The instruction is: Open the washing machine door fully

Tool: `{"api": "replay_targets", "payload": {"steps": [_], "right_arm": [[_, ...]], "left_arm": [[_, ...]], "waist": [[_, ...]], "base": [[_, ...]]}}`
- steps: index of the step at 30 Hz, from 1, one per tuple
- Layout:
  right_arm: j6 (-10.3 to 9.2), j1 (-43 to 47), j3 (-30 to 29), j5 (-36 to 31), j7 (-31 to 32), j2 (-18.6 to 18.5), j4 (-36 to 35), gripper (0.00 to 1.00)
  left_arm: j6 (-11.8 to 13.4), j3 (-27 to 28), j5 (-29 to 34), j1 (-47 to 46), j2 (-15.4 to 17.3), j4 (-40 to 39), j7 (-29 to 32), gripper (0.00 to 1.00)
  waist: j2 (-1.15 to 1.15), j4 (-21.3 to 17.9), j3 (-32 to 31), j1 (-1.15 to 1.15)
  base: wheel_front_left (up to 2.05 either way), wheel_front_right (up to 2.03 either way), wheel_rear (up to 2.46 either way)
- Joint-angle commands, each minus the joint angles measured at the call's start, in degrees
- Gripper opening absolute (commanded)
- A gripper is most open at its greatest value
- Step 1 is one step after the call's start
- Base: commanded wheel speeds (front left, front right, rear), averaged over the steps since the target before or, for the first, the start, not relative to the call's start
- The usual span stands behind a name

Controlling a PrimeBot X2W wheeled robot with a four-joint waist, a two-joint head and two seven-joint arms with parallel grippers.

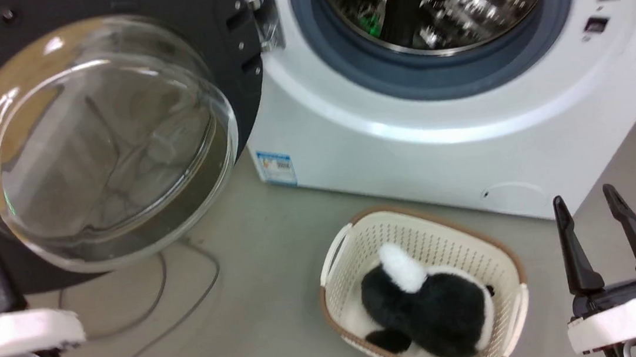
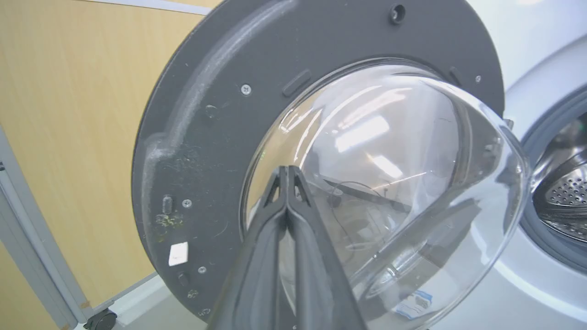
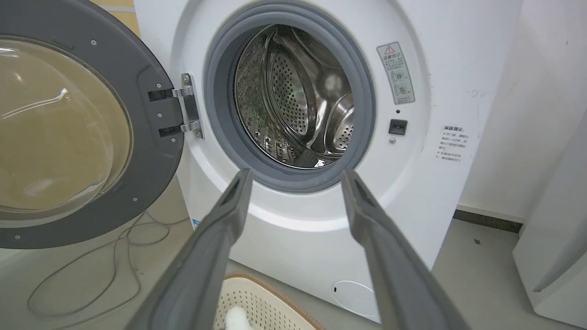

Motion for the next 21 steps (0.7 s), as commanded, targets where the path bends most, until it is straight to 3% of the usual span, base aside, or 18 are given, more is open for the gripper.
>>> {"api": "replay_targets", "payload": {"steps": [1,14,15,16,21], "right_arm": [[0.05,1.0,0.1,0.6,-0.2,0.0,-0.1,1.00],[0.05,4.9,-0.4,3.2,-0.2,0.0,-0.6,1.00],[0.05,5.0,-0.5,3.2,-0.2,0.0,-0.6,1.00],[0.05,5.1,-0.7,3.2,-0.2,0.0,-0.6,1.00],[0.05,5.8,-1.0,3.1,-0.2,0.0,-0.4,1.00]], "left_arm": [[-0.2,-1.2,0.6,2.2,-0.7,-1.6,0.1,0.00],[-0.1,-13.1,-0.6,11.7,-2.6,-7.0,0.1,0.00],[-0.2,-13.6,-0.9,11.9,-2.6,-6.8,0.1,0.70],[-0.2,-14.3,-0.8,12.2,-2.6,-6.8,0.1,1.00],[0.9,-18.6,-1.9,14.9,-2.7,-8.0,0.1,1.00]], "waist": [[0.00,-1.5,-2.4,0.00],[0.00,-6.7,-8.0,0.00],[0.00,-7.2,-8.1,0.00],[0.00,-7.7,-8.3,0.00],[0.00,-10.1,-9.0,0.00]], "base": [[0.00,0.00,0.00],[0.00,0.00,0.00],[0.00,0.00,0.00],[0.00,0.00,0.00],[0.00,0.00,0.00]]}}
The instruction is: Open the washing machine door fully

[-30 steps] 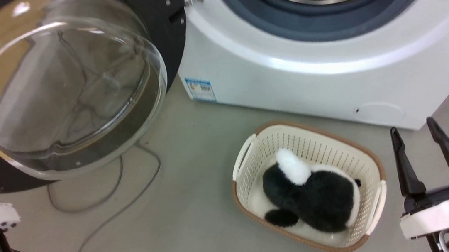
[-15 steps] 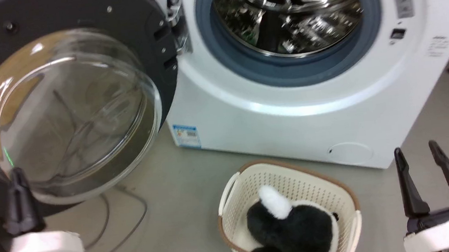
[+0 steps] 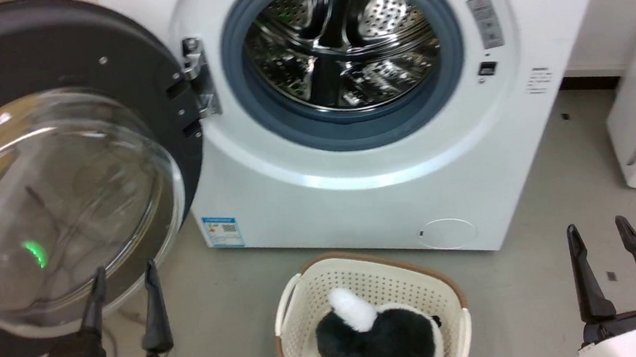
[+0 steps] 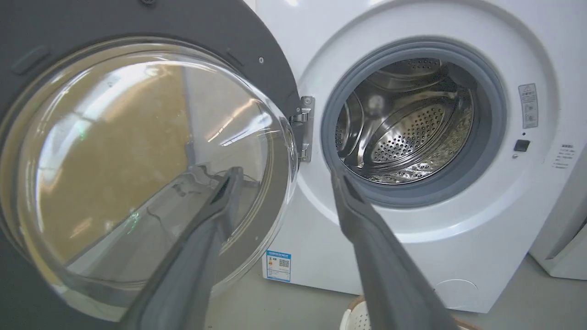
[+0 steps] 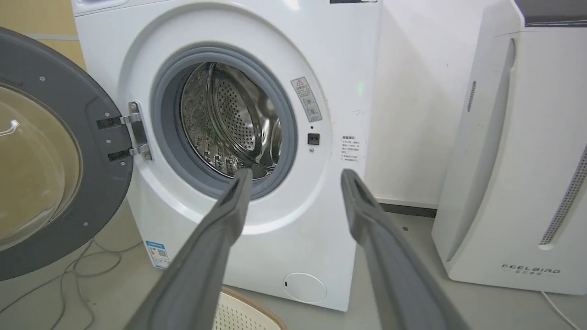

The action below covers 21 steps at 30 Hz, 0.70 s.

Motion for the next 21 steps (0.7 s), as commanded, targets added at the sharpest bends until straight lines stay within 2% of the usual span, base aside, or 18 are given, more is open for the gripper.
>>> {"api": "replay_targets", "payload": {"steps": [1,8,21], "right_arm": [[0.05,1.1,-0.1,0.2,-0.2,0.0,-0.1,1.00],[0.05,2.0,0.4,0.5,-0.2,0.0,0.0,1.00],[0.05,3.8,1.6,1.6,-0.2,0.0,0.3,1.00]], "left_arm": [[0.5,-0.9,-1.0,1.4,0.1,-0.5,0.1,1.00],[2.2,-3.3,-1.2,3.9,0.1,-1.2,0.1,1.00],[3.1,-6.4,-0.5,6.2,0.1,-1.0,0.1,1.00]], "waist": [[0.00,-1.5,-0.5,0.01],[0.00,-4.7,-0.8,0.01],[0.00,-8.4,-0.6,0.01]], "base": [[0.00,0.00,0.00],[0.00,0.00,0.00],[0.00,0.00,0.00]]}}
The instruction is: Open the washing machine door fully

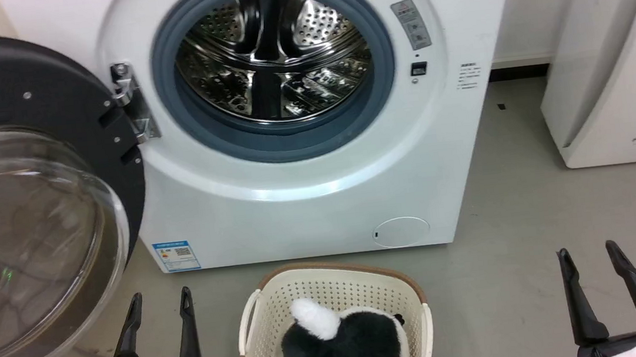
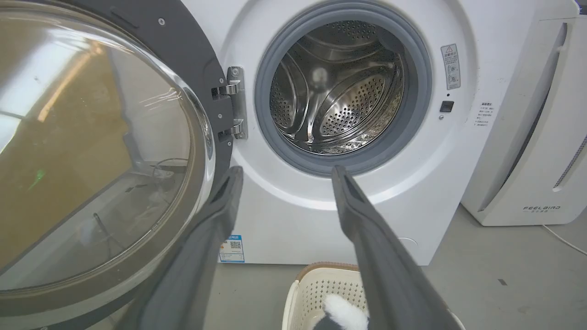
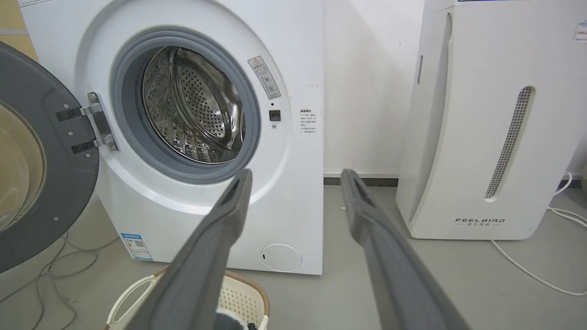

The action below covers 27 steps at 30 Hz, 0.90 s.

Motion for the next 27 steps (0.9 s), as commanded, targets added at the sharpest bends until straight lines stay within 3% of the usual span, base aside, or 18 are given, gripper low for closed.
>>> {"api": "replay_targets", "payload": {"steps": [1,2,27], "right_arm": [[0.05,0.6,0.1,0.3,-0.2,0.0,0.0,1.00],[0.00,0.0,0.1,0.0,0.0,0.0,0.0,0.00],[0.01,-0.9,1.0,-0.9,2.5,0.0,-0.2,0.00]], "left_arm": [[0.8,0.0,0.2,1.1,0.1,0.1,0.1,1.00],[0.7,0.0,0.0,0.5,0.0,0.0,0.0,0.00],[1.1,-0.5,0.7,0.1,0.0,-0.9,2.5,0.00]], "waist": [[0.00,-0.8,0.1,0.01],[0.00,-0.8,0.1,0.01],[0.00,-0.9,0.3,0.01]], "base": [[0.00,0.00,0.00],[0.00,0.00,0.00],[0.00,0.00,0.00]]}}
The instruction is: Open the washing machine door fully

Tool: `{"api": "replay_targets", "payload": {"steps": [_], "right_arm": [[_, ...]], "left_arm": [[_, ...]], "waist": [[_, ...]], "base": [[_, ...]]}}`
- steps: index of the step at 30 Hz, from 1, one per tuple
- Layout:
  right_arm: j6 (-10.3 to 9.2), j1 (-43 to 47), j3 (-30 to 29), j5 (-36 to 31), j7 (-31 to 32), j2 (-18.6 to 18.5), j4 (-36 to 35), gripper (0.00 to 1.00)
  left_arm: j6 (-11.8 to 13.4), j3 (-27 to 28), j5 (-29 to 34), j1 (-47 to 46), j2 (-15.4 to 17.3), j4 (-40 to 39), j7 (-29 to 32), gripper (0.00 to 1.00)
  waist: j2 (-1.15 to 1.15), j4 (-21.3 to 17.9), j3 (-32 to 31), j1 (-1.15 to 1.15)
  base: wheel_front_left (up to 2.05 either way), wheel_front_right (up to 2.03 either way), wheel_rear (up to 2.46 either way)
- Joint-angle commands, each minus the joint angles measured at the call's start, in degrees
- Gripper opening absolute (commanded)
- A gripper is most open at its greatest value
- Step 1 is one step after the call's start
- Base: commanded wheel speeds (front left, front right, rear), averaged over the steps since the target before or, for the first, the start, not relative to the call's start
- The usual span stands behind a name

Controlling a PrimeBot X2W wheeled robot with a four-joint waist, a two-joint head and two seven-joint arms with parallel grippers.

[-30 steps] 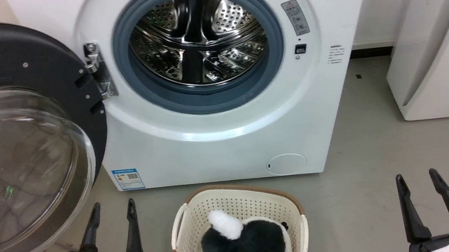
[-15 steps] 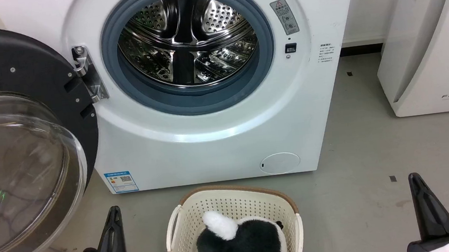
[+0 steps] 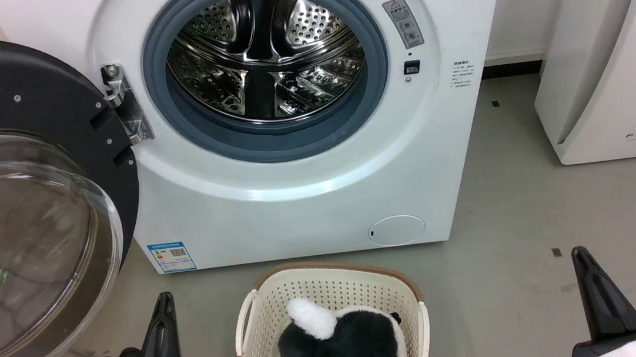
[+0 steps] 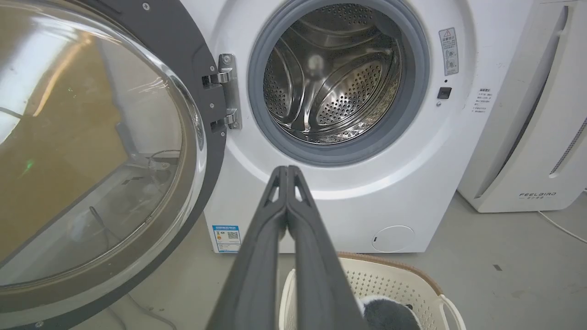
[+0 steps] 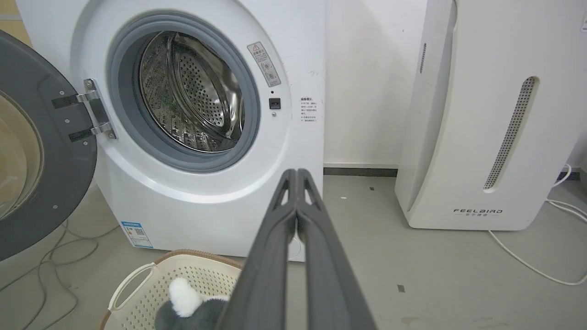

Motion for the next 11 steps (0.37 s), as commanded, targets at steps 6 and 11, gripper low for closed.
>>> {"api": "replay_targets", "payload": {"steps": [6,11], "right_arm": [[0.01,-1.0,0.5,-0.7,1.1,0.0,-0.2,0.00],[0.01,-1.2,0.7,-0.9,1.6,0.0,-0.3,0.00]], "left_arm": [[0.4,-0.3,0.4,-0.6,0.0,-0.7,0.9,0.00],[0.5,-0.4,0.6,-0.7,0.0,-0.9,1.5,0.00]], "waist": [[0.00,0.0,0.1,0.00],[0.00,0.0,0.1,0.00]], "base": [[0.00,0.00,0.00],[0.00,0.00,0.00]]}}
